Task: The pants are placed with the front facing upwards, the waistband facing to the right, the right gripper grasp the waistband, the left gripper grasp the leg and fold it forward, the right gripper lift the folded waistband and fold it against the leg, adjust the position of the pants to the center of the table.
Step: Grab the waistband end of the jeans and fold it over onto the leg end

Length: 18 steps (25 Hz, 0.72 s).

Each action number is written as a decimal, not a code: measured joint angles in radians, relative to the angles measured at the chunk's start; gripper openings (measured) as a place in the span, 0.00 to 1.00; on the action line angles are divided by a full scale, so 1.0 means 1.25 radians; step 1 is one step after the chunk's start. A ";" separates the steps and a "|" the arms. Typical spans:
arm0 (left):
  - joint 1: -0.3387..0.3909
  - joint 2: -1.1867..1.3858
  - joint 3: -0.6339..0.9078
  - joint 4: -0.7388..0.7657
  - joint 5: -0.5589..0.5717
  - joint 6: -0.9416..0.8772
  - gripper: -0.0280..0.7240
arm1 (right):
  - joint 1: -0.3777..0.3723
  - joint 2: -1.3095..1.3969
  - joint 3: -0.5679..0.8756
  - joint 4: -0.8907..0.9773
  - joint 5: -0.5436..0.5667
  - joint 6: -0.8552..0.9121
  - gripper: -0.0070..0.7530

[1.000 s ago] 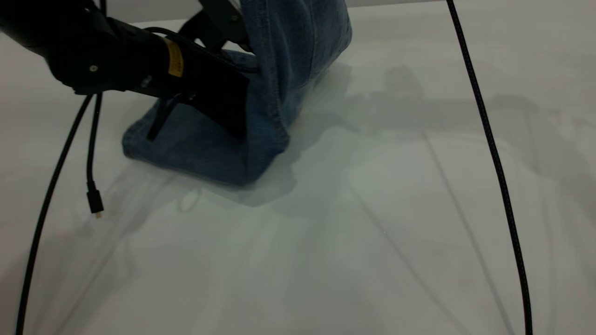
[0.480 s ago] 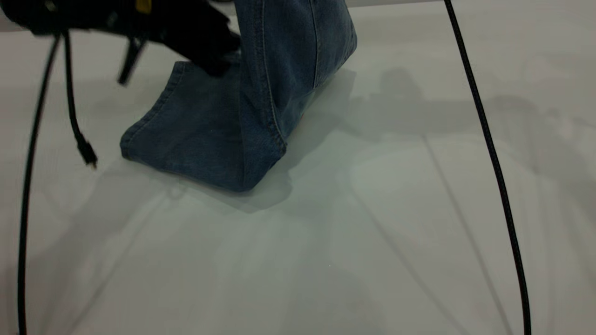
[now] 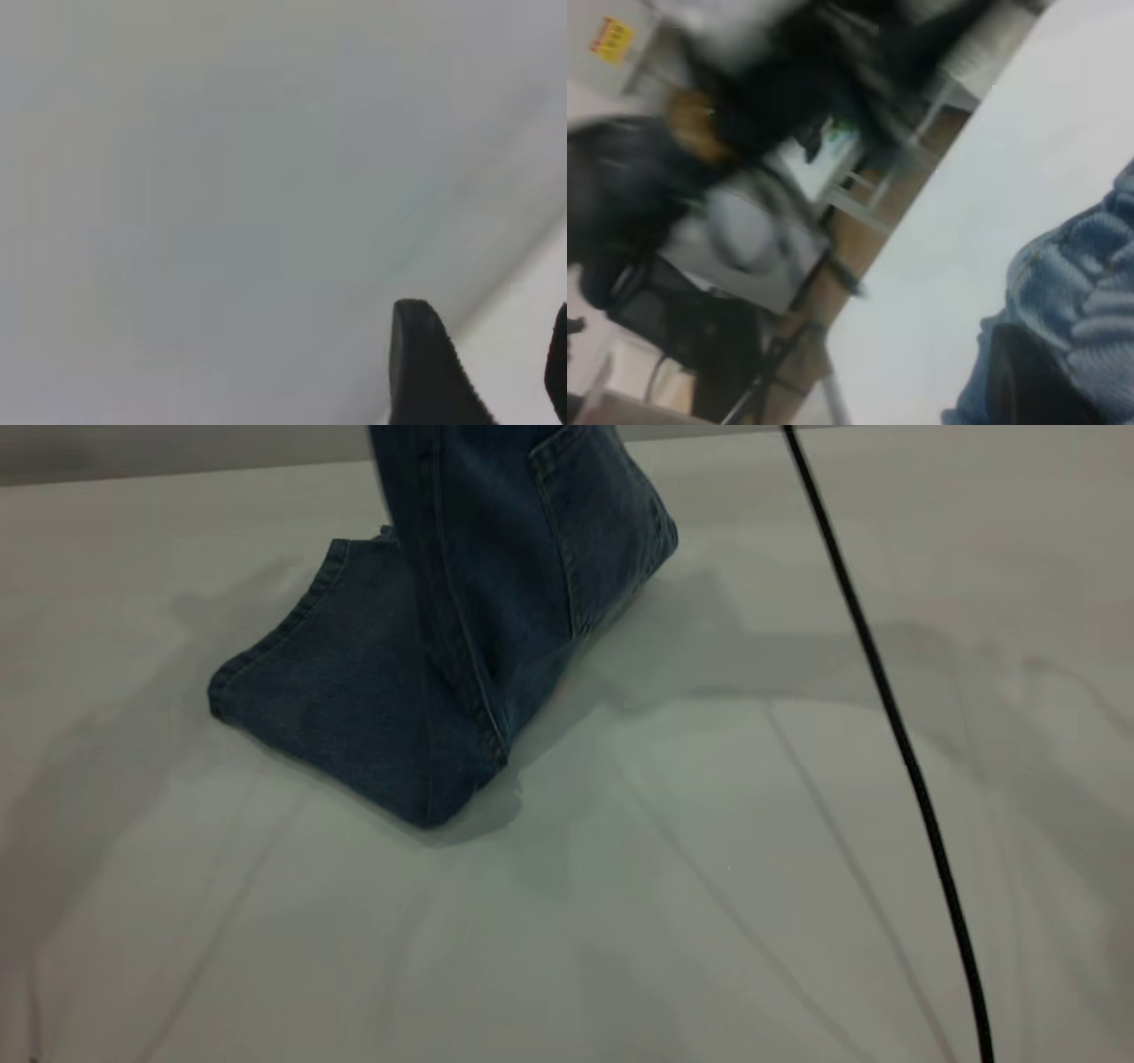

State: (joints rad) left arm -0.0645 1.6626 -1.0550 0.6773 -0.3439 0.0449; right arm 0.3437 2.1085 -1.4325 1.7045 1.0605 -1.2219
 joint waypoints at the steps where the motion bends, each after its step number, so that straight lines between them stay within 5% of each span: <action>1: 0.009 -0.026 0.000 0.000 0.001 0.000 0.46 | 0.017 0.007 0.000 0.013 -0.025 -0.007 0.11; 7: 0.012 -0.190 0.000 0.004 0.019 -0.001 0.46 | 0.103 0.077 -0.006 0.034 -0.156 -0.059 0.11; 18: 0.011 -0.289 0.000 0.003 0.060 -0.001 0.46 | 0.193 0.213 -0.132 0.033 -0.220 -0.070 0.11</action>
State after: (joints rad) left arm -0.0504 1.3013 -1.0550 0.6810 -0.2690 0.0440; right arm 0.5854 2.3744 -1.5971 1.7460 0.7857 -1.3097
